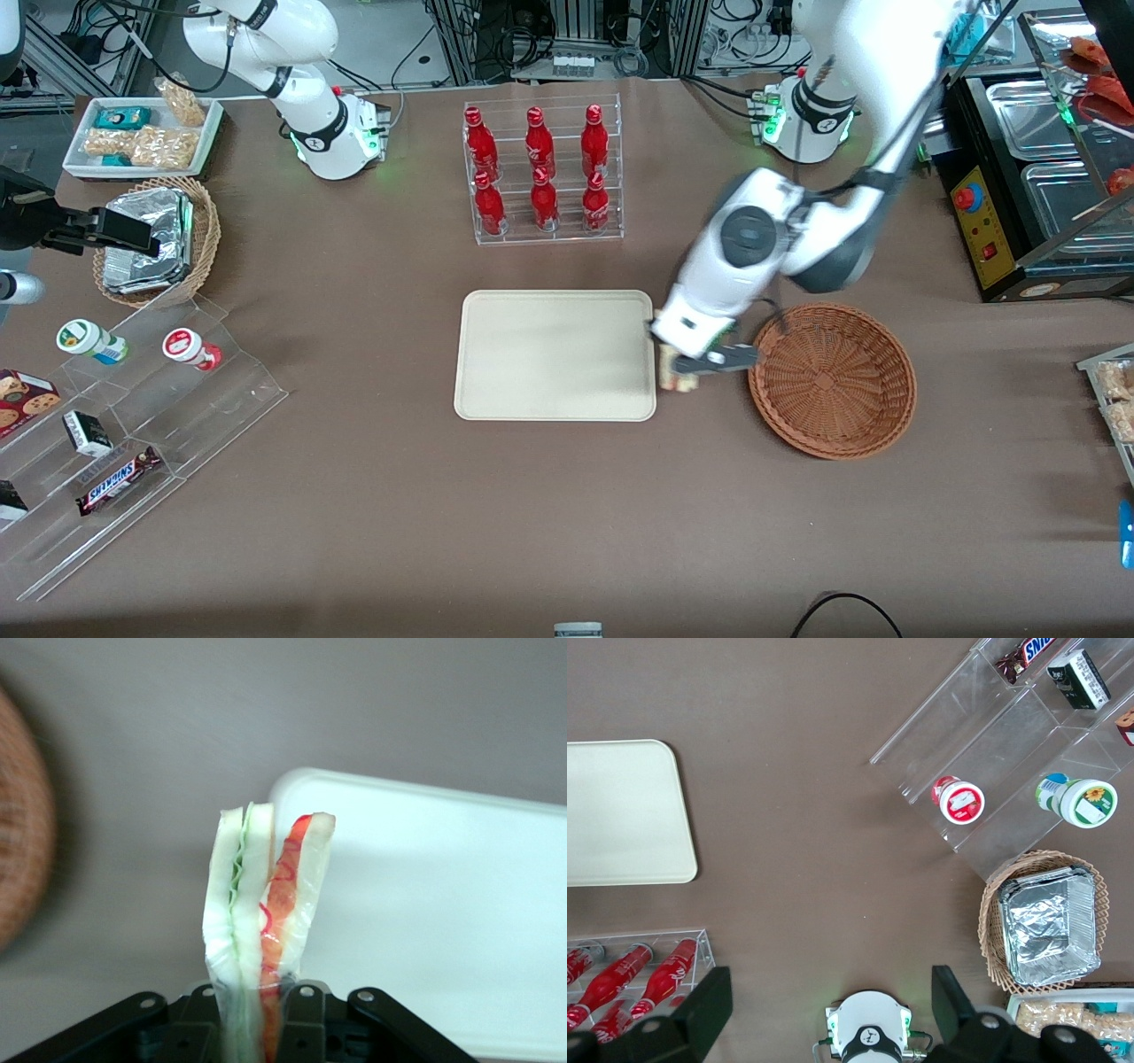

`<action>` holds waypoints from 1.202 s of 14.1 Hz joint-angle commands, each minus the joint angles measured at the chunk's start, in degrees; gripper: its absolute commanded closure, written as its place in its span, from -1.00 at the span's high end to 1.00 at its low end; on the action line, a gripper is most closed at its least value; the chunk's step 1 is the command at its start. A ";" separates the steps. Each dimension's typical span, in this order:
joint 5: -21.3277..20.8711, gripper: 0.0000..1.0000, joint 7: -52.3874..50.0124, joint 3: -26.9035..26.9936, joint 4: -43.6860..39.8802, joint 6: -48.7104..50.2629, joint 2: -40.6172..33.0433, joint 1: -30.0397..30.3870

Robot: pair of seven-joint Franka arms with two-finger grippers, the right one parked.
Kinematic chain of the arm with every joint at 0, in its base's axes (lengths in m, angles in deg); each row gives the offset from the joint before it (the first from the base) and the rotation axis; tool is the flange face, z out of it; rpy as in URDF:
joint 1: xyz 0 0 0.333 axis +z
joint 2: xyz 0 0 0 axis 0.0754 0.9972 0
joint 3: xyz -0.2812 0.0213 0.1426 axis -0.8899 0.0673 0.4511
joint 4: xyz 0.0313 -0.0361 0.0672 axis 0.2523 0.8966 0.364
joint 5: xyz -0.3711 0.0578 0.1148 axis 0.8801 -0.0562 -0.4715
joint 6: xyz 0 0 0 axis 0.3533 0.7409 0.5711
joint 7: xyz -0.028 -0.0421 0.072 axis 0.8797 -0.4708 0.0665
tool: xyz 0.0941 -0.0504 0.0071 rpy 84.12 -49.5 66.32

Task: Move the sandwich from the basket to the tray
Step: 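Carry the held sandwich with the left gripper over the cream tray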

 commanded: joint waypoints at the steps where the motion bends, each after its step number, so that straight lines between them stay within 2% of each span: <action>1: -2.64 -0.68 -4.76 0.52 -7.59 1.52 6.70 -5.75; 5: -10.11 -0.62 -11.27 0.43 -13.22 1.61 13.81 -10.85; 11: -11.00 -0.54 -14.44 1.49 -18.94 2.48 18.49 -16.30; 12: -11.00 -0.32 -14.44 1.57 -19.12 2.48 18.92 -16.48; 13: -11.00 -0.01 -14.44 2.10 -19.12 2.48 19.10 -16.49; 17: -11.00 0.58 -14.44 2.37 -19.21 2.40 18.93 -16.49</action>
